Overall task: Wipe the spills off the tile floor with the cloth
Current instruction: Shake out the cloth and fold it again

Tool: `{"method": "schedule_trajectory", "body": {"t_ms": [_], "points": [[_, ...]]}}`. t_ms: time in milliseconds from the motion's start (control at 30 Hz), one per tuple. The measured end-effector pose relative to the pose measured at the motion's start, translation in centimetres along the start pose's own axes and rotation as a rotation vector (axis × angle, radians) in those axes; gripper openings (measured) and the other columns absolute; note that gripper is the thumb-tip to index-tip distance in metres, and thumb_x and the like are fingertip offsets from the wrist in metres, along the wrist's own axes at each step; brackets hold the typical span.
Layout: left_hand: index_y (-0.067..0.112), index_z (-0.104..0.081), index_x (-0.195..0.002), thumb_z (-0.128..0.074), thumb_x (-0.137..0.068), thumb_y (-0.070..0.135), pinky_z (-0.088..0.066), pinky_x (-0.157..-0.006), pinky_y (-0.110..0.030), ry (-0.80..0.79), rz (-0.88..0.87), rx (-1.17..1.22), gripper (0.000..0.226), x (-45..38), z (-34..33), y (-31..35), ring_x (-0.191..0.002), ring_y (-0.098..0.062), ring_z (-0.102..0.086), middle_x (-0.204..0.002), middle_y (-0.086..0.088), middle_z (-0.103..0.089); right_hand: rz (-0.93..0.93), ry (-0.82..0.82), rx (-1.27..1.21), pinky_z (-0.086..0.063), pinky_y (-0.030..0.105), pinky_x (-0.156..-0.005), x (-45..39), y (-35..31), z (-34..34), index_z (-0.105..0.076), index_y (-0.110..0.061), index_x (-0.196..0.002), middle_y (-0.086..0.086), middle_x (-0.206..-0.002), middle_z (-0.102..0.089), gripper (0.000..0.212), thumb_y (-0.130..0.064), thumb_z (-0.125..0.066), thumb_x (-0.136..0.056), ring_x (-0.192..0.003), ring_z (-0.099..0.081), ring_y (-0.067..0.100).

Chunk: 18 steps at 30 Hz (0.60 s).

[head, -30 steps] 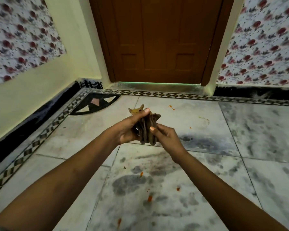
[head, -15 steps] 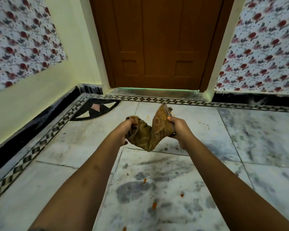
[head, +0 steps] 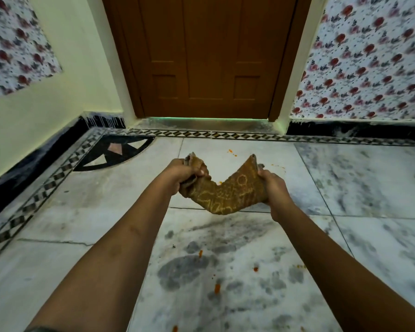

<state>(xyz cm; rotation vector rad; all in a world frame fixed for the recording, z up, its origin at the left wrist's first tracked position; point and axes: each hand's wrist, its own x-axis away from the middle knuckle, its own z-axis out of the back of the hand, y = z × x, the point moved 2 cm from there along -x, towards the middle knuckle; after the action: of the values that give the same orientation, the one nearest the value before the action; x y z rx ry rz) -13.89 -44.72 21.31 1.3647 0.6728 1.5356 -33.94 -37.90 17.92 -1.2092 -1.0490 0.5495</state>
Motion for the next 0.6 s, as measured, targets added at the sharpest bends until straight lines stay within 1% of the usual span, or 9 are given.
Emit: {"method": "schedule_trajectory", "body": {"t_ms": [133,233,267,300,367,400,500,533,600], "points": [[0.007,-0.049,-0.127,-0.055,-0.092,0.032,-0.046,-0.085,-0.039,0.109,-0.062,-0.171,0.043,-0.3,0.5,0.9,-0.106,-0.029,-0.053,-0.121,-0.013,-0.055,-0.061,0.11,0.13,-0.047,0.036,-0.067,-0.7,2.2,1.4,-0.059,0.004,-0.099,0.02,-0.102,-0.061,0.032,-0.026,-0.05,-0.092,-0.083,-0.057,0.029],[0.013,-0.045,-0.134,-0.043,-0.097,0.031,-0.042,-0.093,-0.041,0.11,-0.217,-0.274,0.041,0.2,0.4,2.0,-0.117,-0.031,-0.049,-0.13,-0.013,-0.051,-0.189,0.043,0.102,-0.048,0.036,-0.07,-0.8,4.3,1.0,-0.059,-0.005,-0.09,0.02,-0.113,-0.063,0.024,-0.027,-0.05,-0.094,-0.071,-0.054,0.022],[0.014,-0.043,-0.135,-0.041,-0.098,0.029,-0.04,-0.095,-0.04,0.108,-0.3,-0.37,0.04,0.5,0.2,2.5,-0.119,-0.031,-0.048,-0.133,-0.012,-0.05,-0.243,0.011,0.085,-0.049,0.036,-0.072,-0.8,4.9,0.6,-0.059,-0.007,-0.096,0.018,-0.118,-0.061,0.022,-0.026,-0.048,-0.095,-0.072,-0.053,0.021],[0.015,-0.042,-0.136,-0.04,-0.099,0.027,-0.04,-0.096,-0.039,0.092,-0.385,-0.496,0.04,1.0,0.0,2.9,-0.121,-0.031,-0.047,-0.134,-0.012,-0.049,-0.288,-0.027,0.06,-0.046,0.032,-0.068,-0.7,5.4,0.1,-0.058,-0.008,-0.106,0.016,-0.118,-0.06,0.023,-0.025,-0.046,-0.096,-0.073,-0.053,0.021],[0.02,-0.041,-0.135,-0.04,-0.099,0.026,-0.042,-0.094,-0.04,0.056,-0.532,-0.759,0.037,1.6,-0.9,3.6,-0.117,-0.03,-0.049,-0.131,-0.011,-0.052,-0.352,-0.12,0.036,-0.036,0.026,-0.056,-0.3,6.3,-1.4,-0.054,-0.012,-0.106,0.013,-0.103,-0.057,0.021,-0.026,-0.041,-0.098,-0.069,-0.049,0.02],[0.023,-0.042,-0.132,-0.041,-0.098,0.027,-0.046,-0.089,-0.04,0.055,-0.578,-0.868,0.033,1.7,-1.3,3.7,-0.112,-0.029,-0.052,-0.127,-0.009,-0.055,-0.371,-0.163,0.034,-0.036,0.025,-0.058,-0.1,6.6,-2.3,-0.052,-0.012,-0.103,0.013,-0.099,-0.056,0.022,-0.028,-0.038,-0.099,-0.072,-0.05,0.022],[0.027,-0.048,-0.124,-0.044,-0.097,0.027,-0.042,-0.074,-0.032,0.092,-0.674,-1.033,0.027,2.9,-2.8,3.9,-0.103,-0.025,-0.054,-0.117,-0.004,-0.06,-0.393,-0.236,-0.032,-0.04,0.035,-0.089,-0.1,7.6,-4.2,-0.048,-0.007,-0.121,0.018,-0.115,-0.057,0.038,-0.034,-0.033,-0.1,-0.101,-0.052,0.028],[0.026,-0.05,-0.124,-0.045,-0.097,0.027,-0.042,-0.073,-0.031,0.102,-0.697,-1.052,0.027,3.2,-3.3,3.7,-0.102,-0.024,-0.055,-0.117,-0.004,-0.06,-0.406,-0.247,-0.079,-0.038,0.038,-0.096,-0.2,7.8,-4.6,-0.047,-0.005,-0.124,0.019,-0.118,-0.056,0.042,-0.037,-0.032,-0.1,-0.104,-0.051,0.029],[0.023,-0.053,-0.123,-0.047,-0.096,0.028,-0.043,-0.072,-0.03,0.1,-0.73,-1.059,0.028,3.8,-4.0,3.8,-0.101,-0.023,-0.055,-0.115,-0.004,-0.061,-0.468,-0.267,-0.184,-0.037,0.043,-0.097,0.0,8.4,-5.2,-0.045,-0.004,-0.123,0.02,-0.119,-0.053,0.049,-0.045,-0.031,-0.099,-0.107,-0.05,0.032]]}}
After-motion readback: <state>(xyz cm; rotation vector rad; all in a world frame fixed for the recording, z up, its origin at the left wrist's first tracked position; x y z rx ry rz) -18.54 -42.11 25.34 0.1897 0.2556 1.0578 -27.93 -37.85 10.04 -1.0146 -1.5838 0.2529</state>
